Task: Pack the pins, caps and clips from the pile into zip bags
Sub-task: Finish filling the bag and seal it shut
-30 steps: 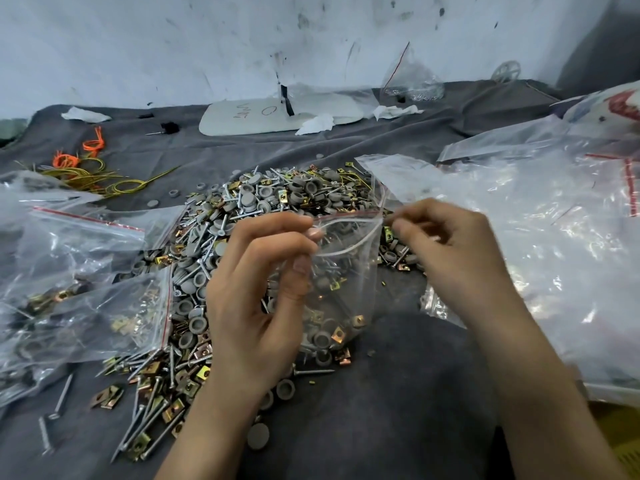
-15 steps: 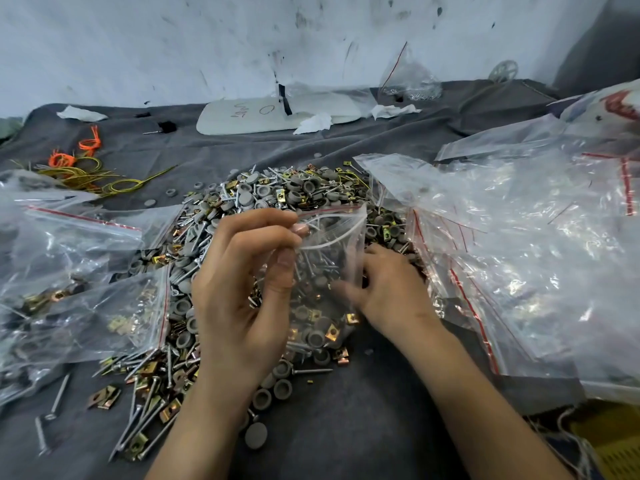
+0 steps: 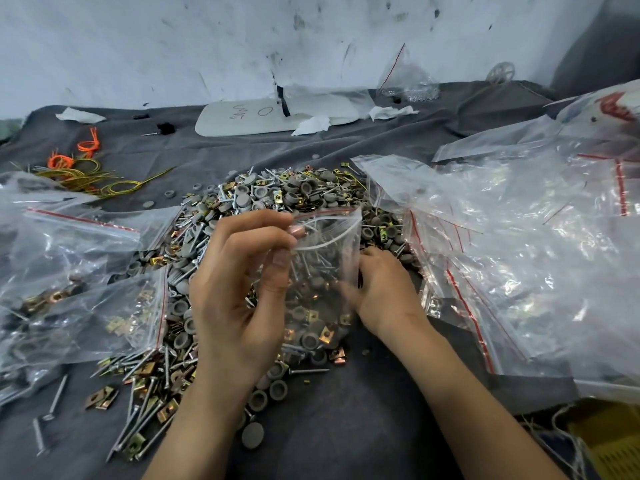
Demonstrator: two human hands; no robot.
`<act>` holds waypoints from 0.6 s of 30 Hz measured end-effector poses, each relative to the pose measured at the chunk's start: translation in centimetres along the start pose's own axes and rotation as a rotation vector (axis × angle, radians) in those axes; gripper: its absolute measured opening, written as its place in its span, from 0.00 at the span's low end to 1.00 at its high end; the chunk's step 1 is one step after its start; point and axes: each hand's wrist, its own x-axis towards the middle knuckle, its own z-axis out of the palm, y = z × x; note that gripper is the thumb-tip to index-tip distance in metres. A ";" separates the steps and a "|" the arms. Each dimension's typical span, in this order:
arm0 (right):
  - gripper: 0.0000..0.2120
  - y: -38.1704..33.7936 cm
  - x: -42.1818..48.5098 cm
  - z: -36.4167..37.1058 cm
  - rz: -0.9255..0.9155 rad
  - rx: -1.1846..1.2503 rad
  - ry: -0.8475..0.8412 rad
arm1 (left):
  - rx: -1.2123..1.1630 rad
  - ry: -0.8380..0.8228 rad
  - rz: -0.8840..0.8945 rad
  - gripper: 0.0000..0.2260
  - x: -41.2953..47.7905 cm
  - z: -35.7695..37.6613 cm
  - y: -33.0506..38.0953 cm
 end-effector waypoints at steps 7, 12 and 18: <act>0.10 0.2 -0.1 0.1 -0.015 0.017 0.006 | 0.005 -0.004 -0.004 0.06 0.0 0.0 0.1; 0.15 0.1 -0.1 0.1 0.004 0.053 -0.022 | 0.007 -0.006 -0.005 0.06 0.0 0.0 0.0; 0.09 -0.1 -0.2 0.2 0.002 0.113 -0.036 | 0.011 -0.006 -0.006 0.06 0.0 0.0 0.1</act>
